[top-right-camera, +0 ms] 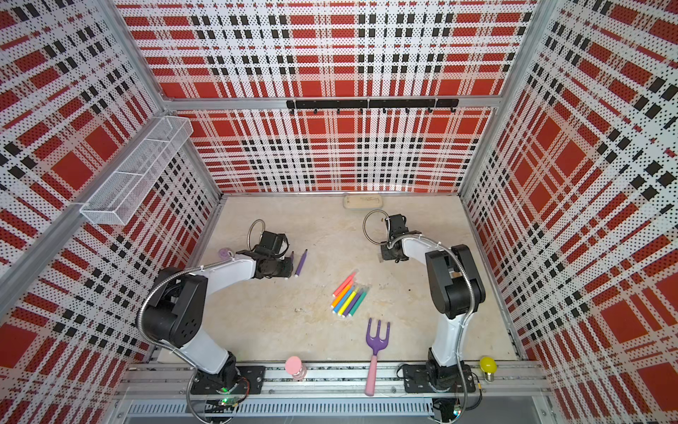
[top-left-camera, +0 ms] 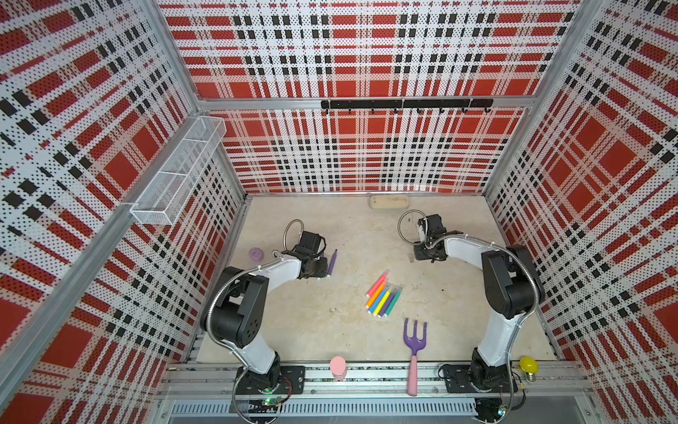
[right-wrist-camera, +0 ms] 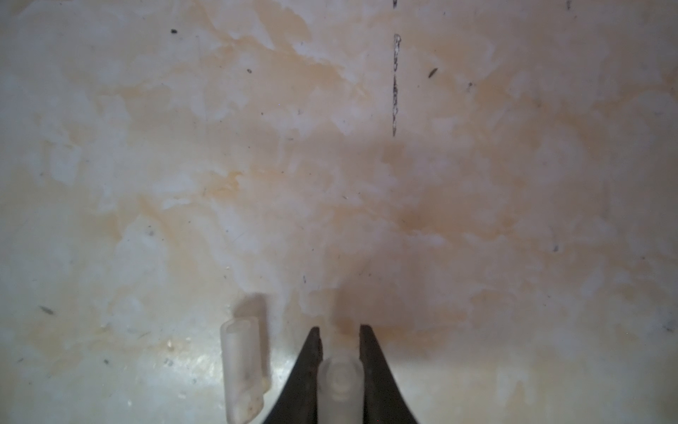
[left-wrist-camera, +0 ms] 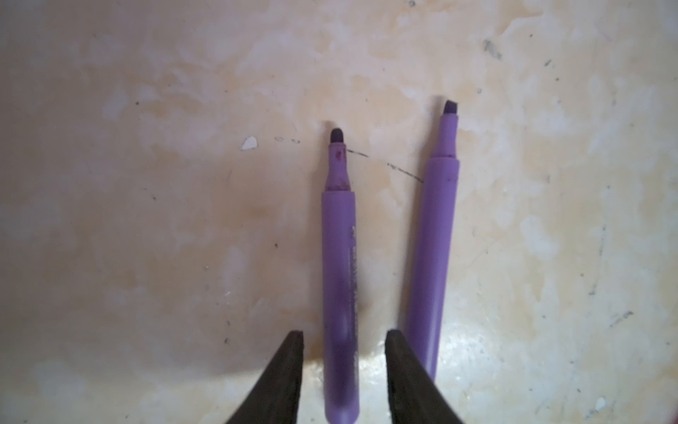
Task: Remove pen caps from pens
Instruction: Place the pen at the middle-left of the table, then pick up the pen from the center of the table.
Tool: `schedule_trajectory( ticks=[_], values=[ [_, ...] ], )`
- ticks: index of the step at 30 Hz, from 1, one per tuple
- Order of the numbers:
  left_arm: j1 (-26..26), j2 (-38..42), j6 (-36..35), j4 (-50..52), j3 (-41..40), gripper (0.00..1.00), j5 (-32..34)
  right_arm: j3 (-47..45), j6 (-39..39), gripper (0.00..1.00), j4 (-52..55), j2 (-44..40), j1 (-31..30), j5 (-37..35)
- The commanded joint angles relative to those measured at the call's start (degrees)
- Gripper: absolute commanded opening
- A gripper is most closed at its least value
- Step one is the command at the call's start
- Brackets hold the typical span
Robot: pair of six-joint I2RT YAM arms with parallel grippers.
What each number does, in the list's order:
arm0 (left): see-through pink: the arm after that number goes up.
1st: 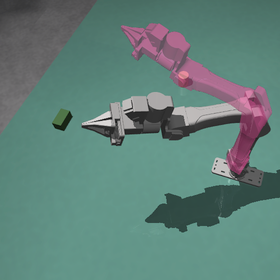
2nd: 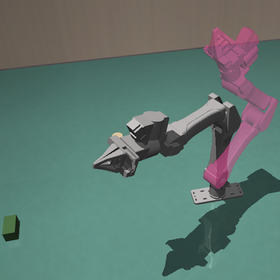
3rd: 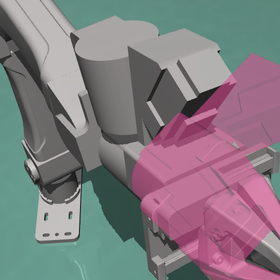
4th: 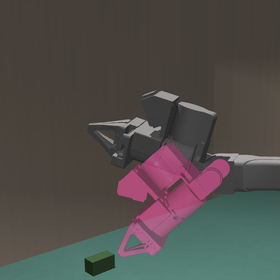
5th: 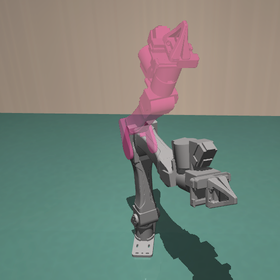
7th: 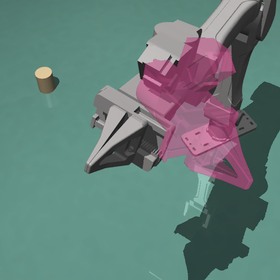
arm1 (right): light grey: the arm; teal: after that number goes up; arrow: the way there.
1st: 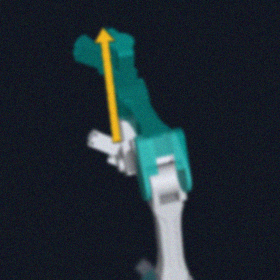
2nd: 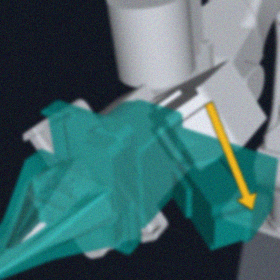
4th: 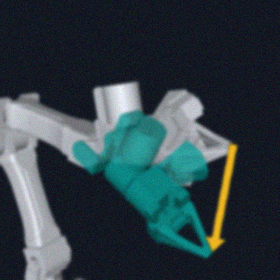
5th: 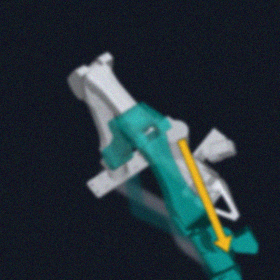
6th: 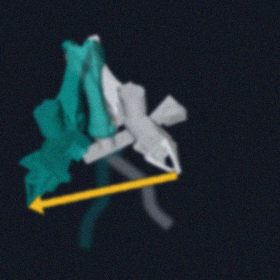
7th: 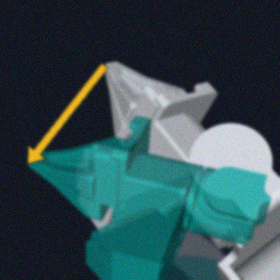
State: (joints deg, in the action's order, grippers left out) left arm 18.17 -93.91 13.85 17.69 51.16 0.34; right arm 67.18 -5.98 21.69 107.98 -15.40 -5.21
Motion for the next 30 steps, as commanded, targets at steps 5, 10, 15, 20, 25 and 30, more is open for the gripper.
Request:
schedule_trajectory(
  ticks=[5, 10, 15, 20, 25, 30],
  values=[
    [4.8, 8.3, 1.0, -1.7, 1.6, 0.51, 0.5, 0.9, 0.7, 0.28, 0.2, 1.4, -0.3, 0.4],
    [12.9, 8.2, -1.3, -0.5, 6.1, 0.51, -2.2, 0.6, 0.8, 0.3, 0.0, 1.1, -0.7, -0.2],
    [19.8, 3.4, -5.4, 1.2, 9.1, 0.48, -5.8, 0.0, 0.9, 0.33, -0.8, -2.3, -1.0, 0.6],
    [25.6, -3.3, -7.2, 2.4, 12.1, 0.46, -7.7, 0.8, 1.2, 0.35, 0.3, -5.0, -2.6, 0.0],
    [28.8, -8.7, -7.8, 6.5, 15.8, 0.46, -4.6, 0.0, 1.1, 0.37, 0.4, -7.6, -3.3, -1.2],
    [29.4, -10.2, -7.5, 7.1, 16.8, 0.46, -3.7, -0.7, 1.1, 0.37, -0.1, -8.7, -3.4, -1.2]
  ],
)
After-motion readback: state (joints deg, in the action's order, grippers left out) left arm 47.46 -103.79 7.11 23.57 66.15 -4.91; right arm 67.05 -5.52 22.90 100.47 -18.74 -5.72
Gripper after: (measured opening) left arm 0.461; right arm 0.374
